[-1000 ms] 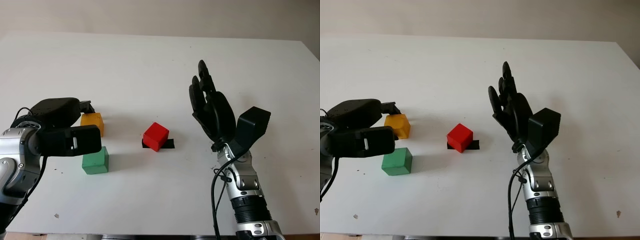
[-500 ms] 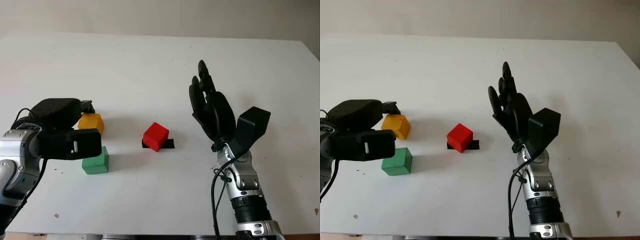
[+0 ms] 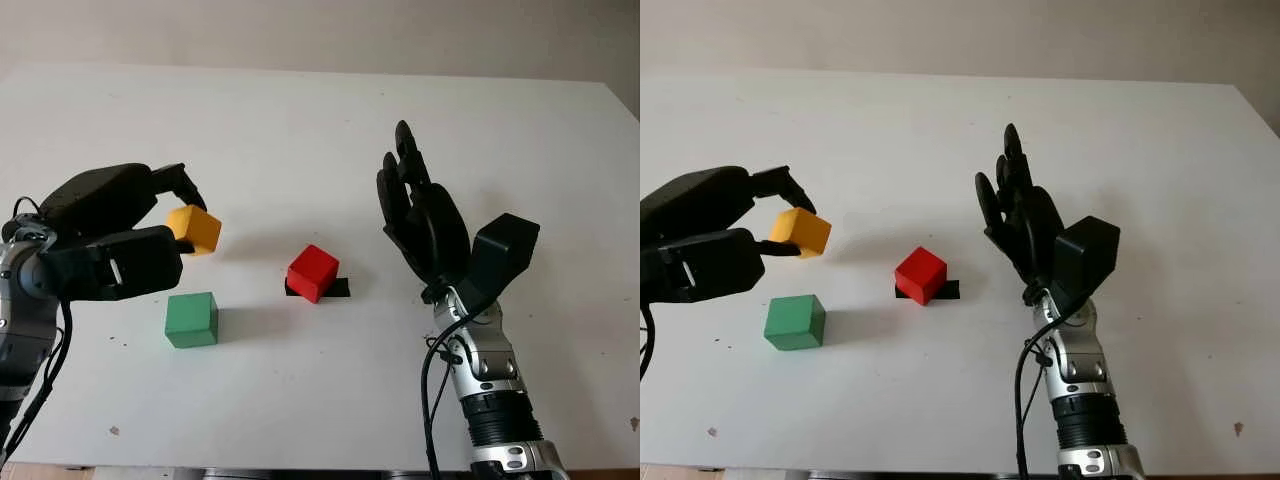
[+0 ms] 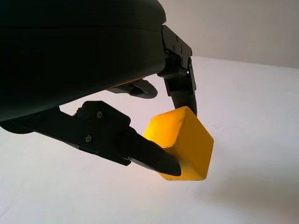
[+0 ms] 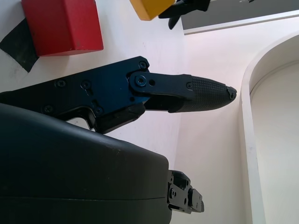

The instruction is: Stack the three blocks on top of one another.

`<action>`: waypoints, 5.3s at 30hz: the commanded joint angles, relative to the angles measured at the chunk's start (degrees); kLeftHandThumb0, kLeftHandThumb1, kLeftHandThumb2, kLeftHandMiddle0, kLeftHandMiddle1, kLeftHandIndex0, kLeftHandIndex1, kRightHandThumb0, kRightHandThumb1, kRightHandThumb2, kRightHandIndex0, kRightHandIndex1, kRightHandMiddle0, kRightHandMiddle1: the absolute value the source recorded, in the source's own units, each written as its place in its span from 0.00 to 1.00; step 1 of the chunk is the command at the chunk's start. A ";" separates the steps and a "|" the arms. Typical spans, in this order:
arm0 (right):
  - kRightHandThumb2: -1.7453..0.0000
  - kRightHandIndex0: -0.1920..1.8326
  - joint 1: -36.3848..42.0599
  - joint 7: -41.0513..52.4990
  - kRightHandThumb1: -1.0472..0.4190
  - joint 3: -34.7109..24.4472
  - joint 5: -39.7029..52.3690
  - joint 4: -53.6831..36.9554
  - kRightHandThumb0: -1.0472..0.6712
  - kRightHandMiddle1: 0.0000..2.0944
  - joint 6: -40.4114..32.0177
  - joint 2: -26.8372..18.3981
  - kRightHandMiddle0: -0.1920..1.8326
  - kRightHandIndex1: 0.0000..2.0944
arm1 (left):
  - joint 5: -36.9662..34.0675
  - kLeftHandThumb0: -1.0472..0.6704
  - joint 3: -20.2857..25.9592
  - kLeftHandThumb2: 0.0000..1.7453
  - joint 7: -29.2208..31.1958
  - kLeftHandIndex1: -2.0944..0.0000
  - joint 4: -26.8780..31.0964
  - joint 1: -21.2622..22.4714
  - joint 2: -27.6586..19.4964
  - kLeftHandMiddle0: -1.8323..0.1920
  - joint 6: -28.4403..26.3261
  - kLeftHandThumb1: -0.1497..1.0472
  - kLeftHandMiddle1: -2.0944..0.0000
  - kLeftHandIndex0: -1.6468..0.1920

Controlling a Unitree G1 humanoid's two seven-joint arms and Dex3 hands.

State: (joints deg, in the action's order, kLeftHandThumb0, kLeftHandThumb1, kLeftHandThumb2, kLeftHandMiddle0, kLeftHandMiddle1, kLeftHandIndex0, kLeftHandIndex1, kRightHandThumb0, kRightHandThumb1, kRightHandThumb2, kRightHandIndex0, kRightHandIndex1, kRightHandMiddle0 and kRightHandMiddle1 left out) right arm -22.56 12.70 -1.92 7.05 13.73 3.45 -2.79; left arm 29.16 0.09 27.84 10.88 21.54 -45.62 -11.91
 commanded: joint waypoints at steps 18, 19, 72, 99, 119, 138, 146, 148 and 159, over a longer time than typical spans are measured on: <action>0.73 0.00 0.59 -0.34 0.00 -0.14 0.50 -1.32 0.20 0.00 -0.53 0.04 0.00 0.00 | -18.06 0.43 1.20 0.03 3.72 0.30 4.19 7.17 8.82 0.73 -1.71 0.99 0.99 0.75; 0.73 0.00 0.58 -0.25 0.00 -0.09 0.46 -1.23 0.20 0.00 -0.28 -0.06 0.00 0.00 | -20.33 0.44 1.42 0.03 4.50 0.29 3.81 7.44 9.53 0.74 -2.21 0.99 0.99 0.76; 0.73 0.00 1.84 -0.37 0.00 -0.39 0.08 -3.40 0.20 0.01 -0.78 -1.13 0.00 0.00 | -27.03 0.38 -9.50 0.03 18.89 0.25 -28.06 18.86 16.05 0.76 6.08 0.96 0.98 0.72; 0.73 0.00 1.09 0.41 0.00 -0.57 0.25 -2.24 0.20 0.00 -0.83 -1.54 0.00 0.00 | -26.63 0.35 -9.05 0.03 20.83 0.52 -25.80 18.57 15.32 0.87 2.85 0.85 0.99 0.82; 0.74 0.00 0.18 1.10 0.00 -0.88 0.23 -0.44 0.19 0.02 0.96 -1.91 0.00 0.00 | -34.77 0.25 1.36 0.03 20.94 0.91 -13.69 10.40 8.57 0.91 1.12 0.88 0.98 0.85; 0.72 0.00 -1.07 0.60 0.00 -1.33 -0.02 0.83 0.20 0.02 0.98 -2.44 0.00 0.00 | -19.73 0.21 24.82 0.02 8.17 0.93 29.94 -26.16 -1.62 0.95 -11.90 0.87 0.98 0.79; 0.72 0.00 -1.38 1.79 0.00 -1.76 1.21 1.14 0.21 0.01 0.77 -2.55 0.00 0.00 | -13.13 0.23 26.77 0.03 8.80 0.95 39.59 -36.90 0.06 0.96 -13.05 0.86 0.98 0.79; 0.72 0.00 -1.33 1.40 0.00 -1.62 0.73 1.05 0.21 0.01 0.88 -2.61 0.00 0.00 | -11.23 0.23 26.13 0.02 8.95 0.96 41.14 -38.14 0.10 0.96 -13.95 0.85 0.98 0.79; 0.73 0.00 -0.70 0.92 0.00 -1.78 0.94 0.19 0.20 0.02 -0.43 -2.67 0.01 0.00 | -2.69 0.17 17.72 0.03 3.73 0.97 36.24 -37.75 2.43 0.97 -7.11 0.85 0.98 0.78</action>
State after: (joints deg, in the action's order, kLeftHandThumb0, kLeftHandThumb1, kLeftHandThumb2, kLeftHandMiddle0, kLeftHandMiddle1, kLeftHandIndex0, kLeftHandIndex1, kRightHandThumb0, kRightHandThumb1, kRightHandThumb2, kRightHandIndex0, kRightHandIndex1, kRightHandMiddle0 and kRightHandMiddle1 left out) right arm -23.29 13.57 -3.31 7.61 15.01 3.33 -4.97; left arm 25.42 18.97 32.58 47.77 -16.58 -43.85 -20.01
